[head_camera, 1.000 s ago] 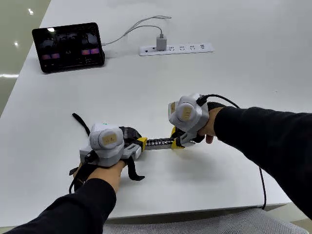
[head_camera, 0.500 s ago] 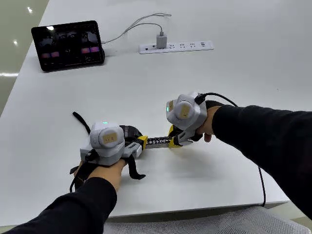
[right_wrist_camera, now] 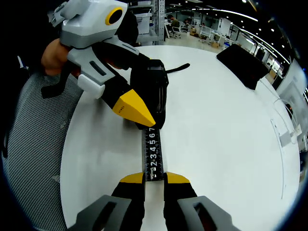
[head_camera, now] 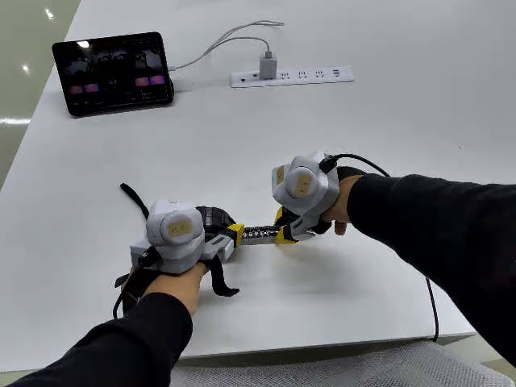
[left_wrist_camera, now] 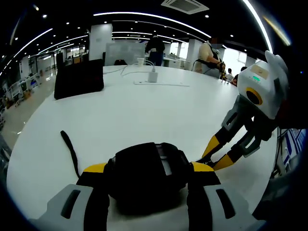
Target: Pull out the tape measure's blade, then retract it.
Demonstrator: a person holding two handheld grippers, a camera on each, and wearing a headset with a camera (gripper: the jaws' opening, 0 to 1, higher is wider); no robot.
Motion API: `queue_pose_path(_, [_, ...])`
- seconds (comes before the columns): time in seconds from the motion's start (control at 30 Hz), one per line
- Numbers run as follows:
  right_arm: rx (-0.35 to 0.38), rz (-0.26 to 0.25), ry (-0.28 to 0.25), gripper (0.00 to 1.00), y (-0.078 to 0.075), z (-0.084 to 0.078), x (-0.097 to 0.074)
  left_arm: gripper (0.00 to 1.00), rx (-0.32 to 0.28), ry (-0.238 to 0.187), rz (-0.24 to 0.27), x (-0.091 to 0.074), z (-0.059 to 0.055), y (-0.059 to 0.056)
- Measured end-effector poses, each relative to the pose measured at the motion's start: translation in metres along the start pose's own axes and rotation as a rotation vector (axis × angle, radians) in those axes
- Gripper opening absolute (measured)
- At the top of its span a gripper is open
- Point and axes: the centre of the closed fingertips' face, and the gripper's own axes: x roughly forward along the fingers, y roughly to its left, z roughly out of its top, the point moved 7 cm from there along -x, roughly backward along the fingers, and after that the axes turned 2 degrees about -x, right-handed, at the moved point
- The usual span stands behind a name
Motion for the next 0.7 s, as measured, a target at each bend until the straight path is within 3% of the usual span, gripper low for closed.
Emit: queue_pose_path(0.7, [0.028, 0.003, -0.04, 0.11, -0.0008, 0.0072, 0.0062, 0.6, -0.011, 0.0, -0.006, -0.0006, 0.0003, 0.0006])
